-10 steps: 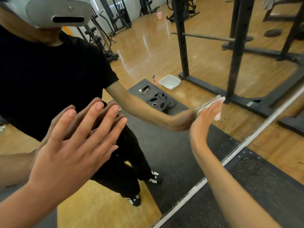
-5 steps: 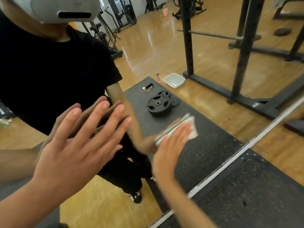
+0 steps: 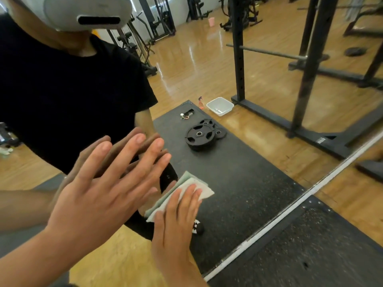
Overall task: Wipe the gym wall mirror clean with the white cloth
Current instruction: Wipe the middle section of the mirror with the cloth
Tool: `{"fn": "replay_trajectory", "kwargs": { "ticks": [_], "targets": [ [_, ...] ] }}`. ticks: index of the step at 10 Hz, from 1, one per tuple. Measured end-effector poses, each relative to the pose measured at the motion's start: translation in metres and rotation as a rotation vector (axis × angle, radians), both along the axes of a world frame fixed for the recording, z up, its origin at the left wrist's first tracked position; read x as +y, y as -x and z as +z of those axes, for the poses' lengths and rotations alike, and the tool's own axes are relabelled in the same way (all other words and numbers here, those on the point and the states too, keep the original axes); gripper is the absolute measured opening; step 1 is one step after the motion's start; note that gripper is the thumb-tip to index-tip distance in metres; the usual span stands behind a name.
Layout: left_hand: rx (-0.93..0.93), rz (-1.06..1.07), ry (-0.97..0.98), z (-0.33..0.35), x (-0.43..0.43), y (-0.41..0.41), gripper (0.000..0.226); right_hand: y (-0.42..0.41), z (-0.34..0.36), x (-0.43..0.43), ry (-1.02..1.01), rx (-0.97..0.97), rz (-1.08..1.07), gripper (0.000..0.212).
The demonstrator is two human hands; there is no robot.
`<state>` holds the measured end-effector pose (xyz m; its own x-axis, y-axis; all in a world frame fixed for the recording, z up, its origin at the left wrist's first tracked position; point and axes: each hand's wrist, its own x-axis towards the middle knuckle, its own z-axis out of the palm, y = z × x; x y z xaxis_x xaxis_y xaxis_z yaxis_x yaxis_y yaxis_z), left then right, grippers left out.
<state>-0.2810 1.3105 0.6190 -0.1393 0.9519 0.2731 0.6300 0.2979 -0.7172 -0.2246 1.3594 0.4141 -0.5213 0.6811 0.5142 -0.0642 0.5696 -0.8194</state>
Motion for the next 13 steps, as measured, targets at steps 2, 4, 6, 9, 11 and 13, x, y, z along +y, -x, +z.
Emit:
{"fn": "replay_trajectory", "kwargs": {
  "ticks": [2,4,6,9,11,13],
  "targets": [
    [-0.103,-0.084,-0.133,0.001,0.014,-0.009,0.076,0.020,0.054,0.219,0.238,0.177,-0.295,0.064],
    [0.124,-0.052,0.003,-0.013,0.000,0.018,0.067,0.030,0.126,0.222,0.143,0.269,-0.362,0.057],
    [-0.436,-0.544,0.017,-0.012,-0.019,0.003,0.055,0.010,0.030,0.051,-0.139,0.072,-0.066,0.060],
    [-0.069,-0.217,0.000,-0.006,-0.045,-0.018,0.059,0.011,0.008,0.021,-0.051,0.070,-0.112,0.062],
    [-0.087,-0.163,-0.018,0.003,-0.112,-0.012,0.067,0.011,0.020,0.014,0.113,0.150,-0.098,0.072],
    [-0.025,-0.148,-0.052,0.014,-0.144,-0.005,0.066,0.018,0.032,0.007,0.224,0.189,-0.167,0.082]
  ]
}}
